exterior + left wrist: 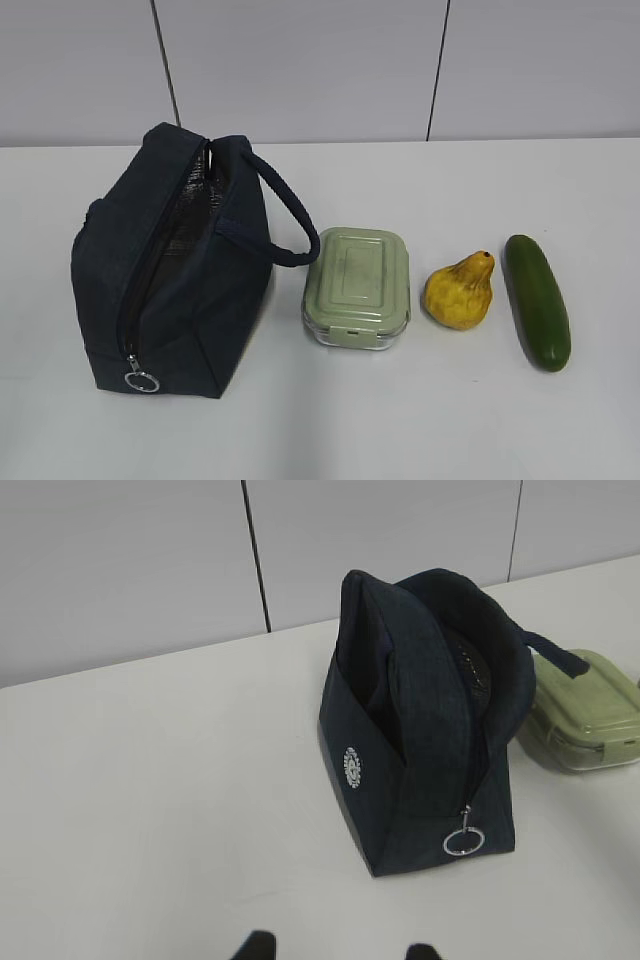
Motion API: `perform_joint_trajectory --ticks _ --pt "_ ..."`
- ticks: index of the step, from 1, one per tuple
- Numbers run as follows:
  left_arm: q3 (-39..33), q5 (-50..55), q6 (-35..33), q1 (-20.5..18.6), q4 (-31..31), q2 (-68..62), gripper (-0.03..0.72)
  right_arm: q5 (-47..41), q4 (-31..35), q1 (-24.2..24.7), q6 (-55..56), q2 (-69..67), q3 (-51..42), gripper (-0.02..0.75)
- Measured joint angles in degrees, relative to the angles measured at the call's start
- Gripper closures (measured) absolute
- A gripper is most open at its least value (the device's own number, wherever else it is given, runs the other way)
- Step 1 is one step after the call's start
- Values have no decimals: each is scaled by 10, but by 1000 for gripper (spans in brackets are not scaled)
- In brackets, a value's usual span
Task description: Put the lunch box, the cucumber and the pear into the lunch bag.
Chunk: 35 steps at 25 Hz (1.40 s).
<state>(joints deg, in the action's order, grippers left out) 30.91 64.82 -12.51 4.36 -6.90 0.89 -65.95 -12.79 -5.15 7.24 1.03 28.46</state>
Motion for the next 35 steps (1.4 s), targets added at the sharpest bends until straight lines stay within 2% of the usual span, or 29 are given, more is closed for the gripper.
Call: perform_joint_trajectory --ticks 4,7,13,22,30,35 --pt "0 -4 9 0 -10 -12 447 4 0 0 -2 0 0 335" --pt "8 -24 17 0 -41 -54 447 16 11 0 -3 -20 9 335" --pt "52 -90 19 0 -115 -223 447 61 35 0 -4 -189 47 335" --pt "164 -156 9 0 -123 -459 428 105 70 0 -4 -460 138 335" --pt "279 -163 3 28 -121 -670 421 111 121 0 -25 -688 264 332" --pt "326 -150 -13 33 -123 -760 403 116 146 0 -31 -789 327 332"
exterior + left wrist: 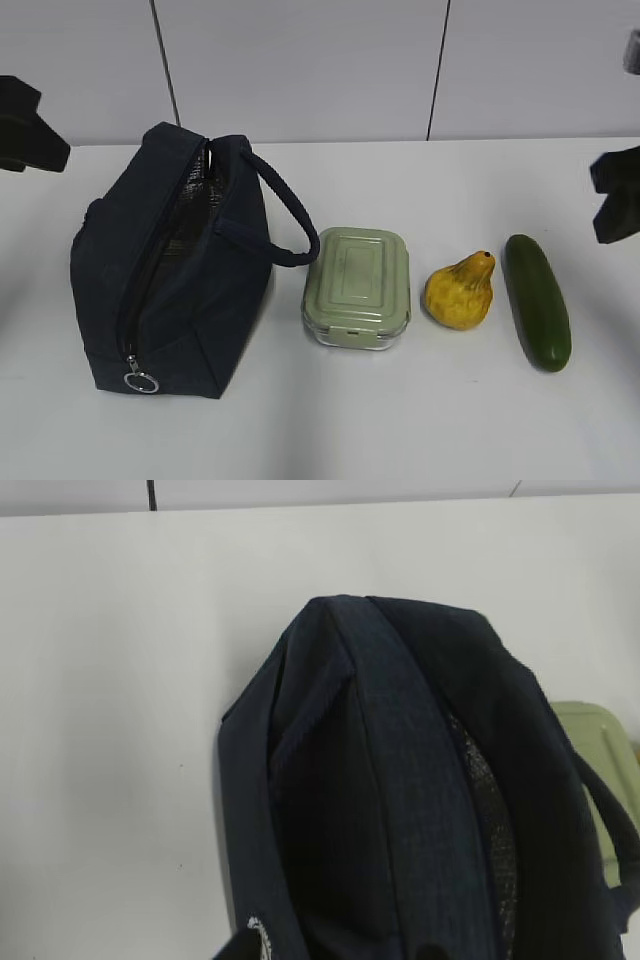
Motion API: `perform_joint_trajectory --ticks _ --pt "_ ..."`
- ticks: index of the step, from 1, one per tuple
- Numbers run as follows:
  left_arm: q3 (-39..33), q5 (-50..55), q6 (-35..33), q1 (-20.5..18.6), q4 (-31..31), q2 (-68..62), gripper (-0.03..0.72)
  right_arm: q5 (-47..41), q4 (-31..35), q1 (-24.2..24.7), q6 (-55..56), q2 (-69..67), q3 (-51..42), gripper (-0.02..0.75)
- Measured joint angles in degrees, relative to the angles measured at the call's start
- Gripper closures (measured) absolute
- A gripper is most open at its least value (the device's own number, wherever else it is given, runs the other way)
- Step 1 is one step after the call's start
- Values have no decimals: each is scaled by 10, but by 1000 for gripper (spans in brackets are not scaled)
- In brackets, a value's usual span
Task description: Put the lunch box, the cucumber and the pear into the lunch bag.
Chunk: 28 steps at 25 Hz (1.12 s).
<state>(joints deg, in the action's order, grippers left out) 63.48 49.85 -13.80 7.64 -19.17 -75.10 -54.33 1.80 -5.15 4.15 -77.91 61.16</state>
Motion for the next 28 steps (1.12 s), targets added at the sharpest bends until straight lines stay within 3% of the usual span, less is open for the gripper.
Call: perform_joint_trajectory --ticks 4,10,28 --pt "8 1 -13 0 -2 -17 397 10 3 0 -15 -86 52 311" --pt "12 -5 -17 0 -2 -19 396 11 5 2 -23 -215 125 212" --pt "12 -21 -41 0 -1 -41 394 9 -28 11 -5 -413 272 205"
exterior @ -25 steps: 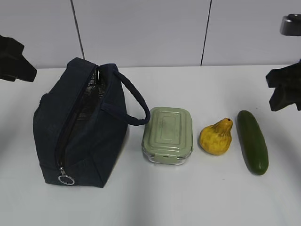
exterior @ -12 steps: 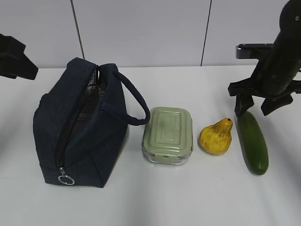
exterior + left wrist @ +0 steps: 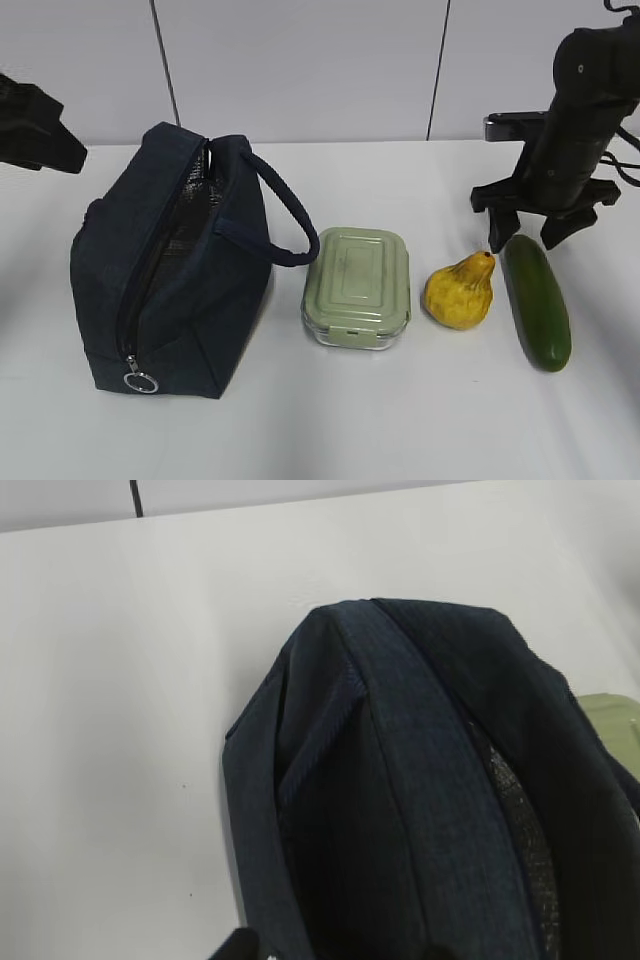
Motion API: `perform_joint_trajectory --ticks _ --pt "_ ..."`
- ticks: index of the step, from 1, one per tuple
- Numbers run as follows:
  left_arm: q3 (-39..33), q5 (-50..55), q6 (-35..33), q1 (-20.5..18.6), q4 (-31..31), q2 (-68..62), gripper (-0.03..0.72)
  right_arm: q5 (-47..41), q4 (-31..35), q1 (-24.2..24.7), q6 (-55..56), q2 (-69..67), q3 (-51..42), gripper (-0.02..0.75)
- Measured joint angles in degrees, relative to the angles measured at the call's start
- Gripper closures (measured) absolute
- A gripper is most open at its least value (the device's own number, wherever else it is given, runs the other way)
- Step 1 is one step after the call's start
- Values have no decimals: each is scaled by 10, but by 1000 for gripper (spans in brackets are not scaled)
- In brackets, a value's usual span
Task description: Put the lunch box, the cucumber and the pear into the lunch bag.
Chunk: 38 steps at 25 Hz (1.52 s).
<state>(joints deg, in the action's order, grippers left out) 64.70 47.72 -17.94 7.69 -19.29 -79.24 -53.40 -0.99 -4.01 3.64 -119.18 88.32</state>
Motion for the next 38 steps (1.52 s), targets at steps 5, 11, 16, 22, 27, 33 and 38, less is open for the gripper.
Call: perform_joint_trajectory --ticks 5,11,16,22,27,33,38 --pt "0 -7 -1 0 0 -18 394 0 -2 10 3 -18 1 206" --pt "0 -10 -10 0 -10 -35 394 1 -6 10 3 -40 5 256" --pt "0 -1 -17 0 -19 -35 394 0 -10 10 5 -42 11 340" --pt "0 36 -33 0 -43 -35 372 -10 -12 10 6 -42 30 342" --pt "0 57 -39 0 -60 -37 361 -13 -12 10 6 -42 34 343" --pt "1 105 -58 0 -75 -47 359 -15 -12 10 6 -39 34 343" --pt "1 126 -58 0 -70 -76 391 -15 -12 10 6 -30 34 343"
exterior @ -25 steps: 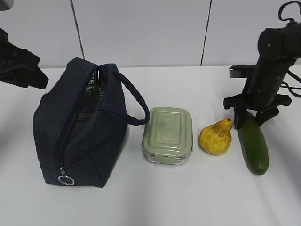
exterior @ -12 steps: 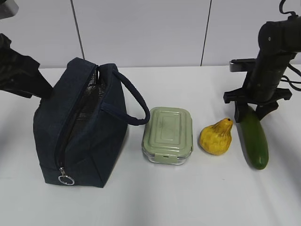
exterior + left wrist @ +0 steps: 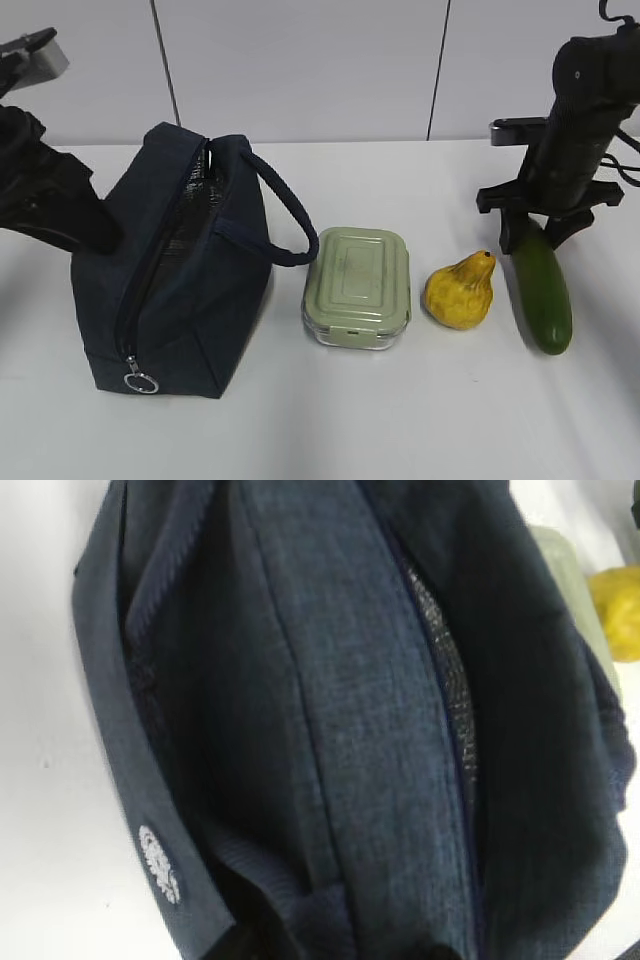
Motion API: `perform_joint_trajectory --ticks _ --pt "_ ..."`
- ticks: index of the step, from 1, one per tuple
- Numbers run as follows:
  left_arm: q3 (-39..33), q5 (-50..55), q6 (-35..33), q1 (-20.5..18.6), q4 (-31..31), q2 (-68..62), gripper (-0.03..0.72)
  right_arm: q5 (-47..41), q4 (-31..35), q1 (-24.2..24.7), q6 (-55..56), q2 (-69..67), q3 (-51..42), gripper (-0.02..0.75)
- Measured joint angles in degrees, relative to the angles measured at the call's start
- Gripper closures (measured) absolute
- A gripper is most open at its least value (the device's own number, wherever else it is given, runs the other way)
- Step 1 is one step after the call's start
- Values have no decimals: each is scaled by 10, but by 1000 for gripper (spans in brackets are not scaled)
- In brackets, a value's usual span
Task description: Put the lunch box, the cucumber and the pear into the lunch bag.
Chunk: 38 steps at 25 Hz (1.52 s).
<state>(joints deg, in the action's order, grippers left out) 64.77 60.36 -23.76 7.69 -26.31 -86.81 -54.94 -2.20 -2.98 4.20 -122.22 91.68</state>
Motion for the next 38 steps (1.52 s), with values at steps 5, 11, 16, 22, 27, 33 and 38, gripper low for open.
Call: perform_joint_trajectory --ticks 5,11,16,22,27,33,38 --pt "0 -4 -3 0 2 -20 630 1 1 0 0 16 5 343" --pt "0 -8 -6 0 -6 -22 684 1 61 0 1 44 75 343" --pt "0 -17 -6 0 -7 -22 685 -14 133 -8 1 66 133 343" --pt "0 -23 -6 0 -11 -22 685 -21 200 -69 -16 70 172 343" --pt "0 -24 -6 0 -12 -22 685 5 219 -141 -16 70 199 343" --pt "0 -24 -6 0 -14 -22 685 54 274 -192 -9 70 213 344" --pt "0 -26 -6 0 -16 -22 685 77 298 -216 -9 70 213 344"
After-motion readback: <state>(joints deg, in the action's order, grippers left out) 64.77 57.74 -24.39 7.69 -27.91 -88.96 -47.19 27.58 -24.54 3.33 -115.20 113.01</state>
